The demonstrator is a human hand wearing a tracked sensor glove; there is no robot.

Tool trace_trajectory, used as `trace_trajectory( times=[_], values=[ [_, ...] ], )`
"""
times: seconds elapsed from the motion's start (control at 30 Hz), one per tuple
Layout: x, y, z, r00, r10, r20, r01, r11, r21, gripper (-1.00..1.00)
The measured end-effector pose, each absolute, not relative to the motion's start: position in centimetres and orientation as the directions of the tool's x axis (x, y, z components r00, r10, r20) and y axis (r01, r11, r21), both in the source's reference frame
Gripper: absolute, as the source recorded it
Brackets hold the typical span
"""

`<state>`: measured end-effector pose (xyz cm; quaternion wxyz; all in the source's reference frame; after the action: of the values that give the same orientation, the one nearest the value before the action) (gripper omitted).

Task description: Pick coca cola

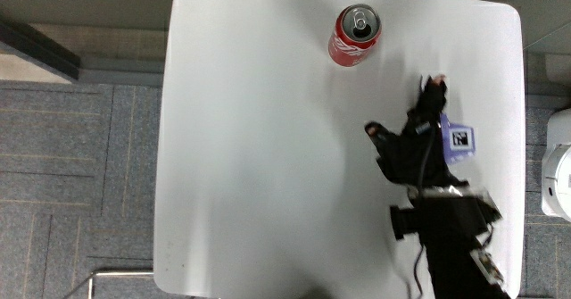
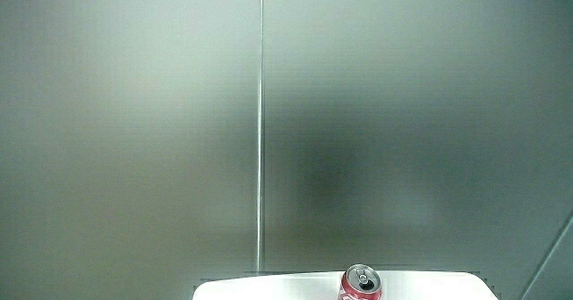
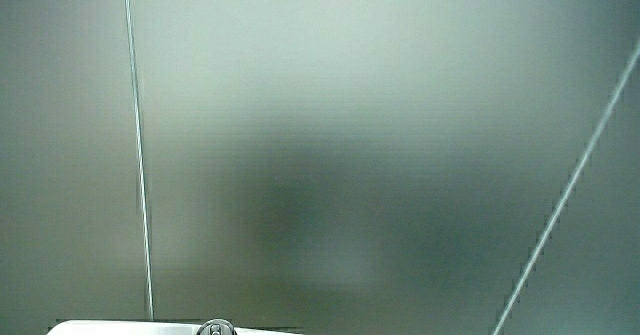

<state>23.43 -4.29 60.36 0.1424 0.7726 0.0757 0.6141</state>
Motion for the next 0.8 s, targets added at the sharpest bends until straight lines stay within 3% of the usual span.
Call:
trace_trajectory(
  times=[0.03, 0.17, 0.47, 0.7, 0.8],
  values=[
    [23.3, -4.6, 60.5, 0.263, 0.321, 0.910, -0.037, -0.939, 0.342, 0.00],
    [22.6, -5.5, 60.3, 0.236, 0.216, 0.947, -0.068, -0.969, 0.238, 0.00],
    [22.5, -5.9, 60.2, 0.252, 0.230, 0.940, -0.064, -0.965, 0.254, 0.00],
    [21.8, -6.1, 60.8, 0.189, 0.206, 0.960, -0.036, -0.976, 0.216, 0.00],
    [21.9, -6.3, 60.4, 0.210, 0.183, 0.960, -0.025, -0.981, 0.193, 0.05]
  ],
)
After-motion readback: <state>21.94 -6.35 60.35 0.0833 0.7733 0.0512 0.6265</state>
